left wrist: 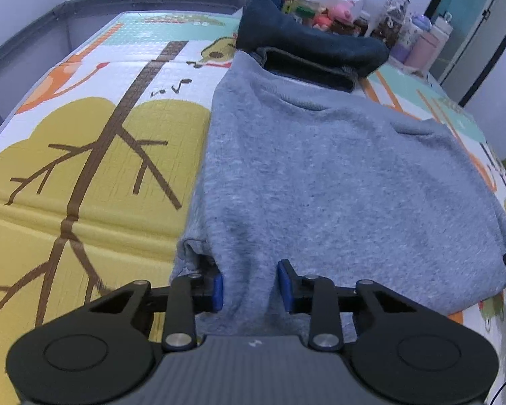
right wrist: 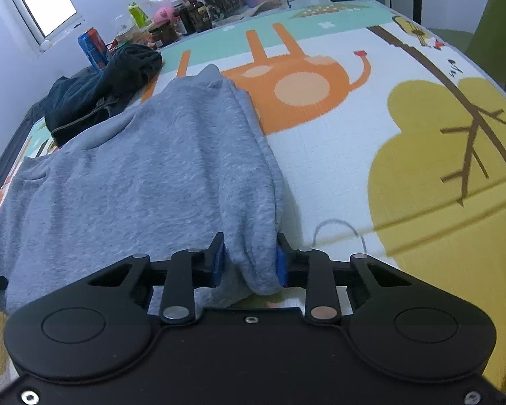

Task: Fold clothes
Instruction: 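Pull both open grippers back from the folded grey sweatshirt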

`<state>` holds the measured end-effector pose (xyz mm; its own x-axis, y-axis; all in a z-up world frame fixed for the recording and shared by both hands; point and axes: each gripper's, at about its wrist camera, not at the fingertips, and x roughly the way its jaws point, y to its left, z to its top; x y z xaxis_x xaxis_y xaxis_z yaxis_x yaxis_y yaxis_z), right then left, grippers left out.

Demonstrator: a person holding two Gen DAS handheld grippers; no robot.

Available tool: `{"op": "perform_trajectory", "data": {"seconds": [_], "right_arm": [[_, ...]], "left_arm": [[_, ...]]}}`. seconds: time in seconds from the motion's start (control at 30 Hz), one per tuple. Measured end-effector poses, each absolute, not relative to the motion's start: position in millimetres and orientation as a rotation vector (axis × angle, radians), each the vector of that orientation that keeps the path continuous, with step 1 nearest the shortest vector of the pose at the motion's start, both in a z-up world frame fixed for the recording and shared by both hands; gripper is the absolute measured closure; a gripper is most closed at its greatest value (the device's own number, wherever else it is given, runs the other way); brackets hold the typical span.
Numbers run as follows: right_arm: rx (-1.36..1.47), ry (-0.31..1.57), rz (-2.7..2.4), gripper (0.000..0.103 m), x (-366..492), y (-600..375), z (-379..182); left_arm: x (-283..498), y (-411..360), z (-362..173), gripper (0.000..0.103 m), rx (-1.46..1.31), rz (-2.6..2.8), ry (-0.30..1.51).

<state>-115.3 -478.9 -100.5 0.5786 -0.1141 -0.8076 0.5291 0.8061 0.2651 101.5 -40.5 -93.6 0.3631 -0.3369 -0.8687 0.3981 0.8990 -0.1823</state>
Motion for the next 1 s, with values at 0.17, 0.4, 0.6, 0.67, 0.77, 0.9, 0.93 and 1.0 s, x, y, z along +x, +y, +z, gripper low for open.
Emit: {"op": "perform_trajectory", "data": {"seconds": [0.17,0.4,0.6,0.67,0.77,0.9,0.93,1.0], "right_arm": [[0.539,0.901,-0.39,0.076,-147.3,-473.0,-96.3],[0.548,0.929,-0.391,0.076,-202.3,-455.7,-91.2],[0.545,0.947,-0.397,0.077,-244.5,-435.9,-88.7],[0.548,0.951,-0.394,0.076,-257.7,-430.9,-87.7],[0.544,0.958,-0.391,0.076,-275.1,-423.9,-86.5],[0.538,0.967,-0.383,0.076,-295.3,-415.7,-84.7],[0.537,0.967,-0.382,0.076,-300.0,-413.6,-84.5],[0.533,0.963,-0.383,0.073,-308.2,-410.1,-84.4]], "left_arm": [[76.7,-30.9,-91.5,0.069,0.075,-0.487,1.127],[32.4,-22.6,-87.6,0.068,0.143,-0.495,1.13],[-1.4,-12.5,-84.5,0.068,0.165,-0.494,1.14],[-11.5,-8.5,-83.5,0.067,0.17,-0.496,1.144],[-25.8,-2.9,-82.1,0.066,0.174,-0.497,1.152],[-42.8,4.8,-81.7,0.064,0.173,-0.487,1.159],[-46.6,6.1,-81.7,0.062,0.174,-0.483,1.157],[-53.5,7.5,-81.9,0.059,0.181,-0.468,1.147]]}}
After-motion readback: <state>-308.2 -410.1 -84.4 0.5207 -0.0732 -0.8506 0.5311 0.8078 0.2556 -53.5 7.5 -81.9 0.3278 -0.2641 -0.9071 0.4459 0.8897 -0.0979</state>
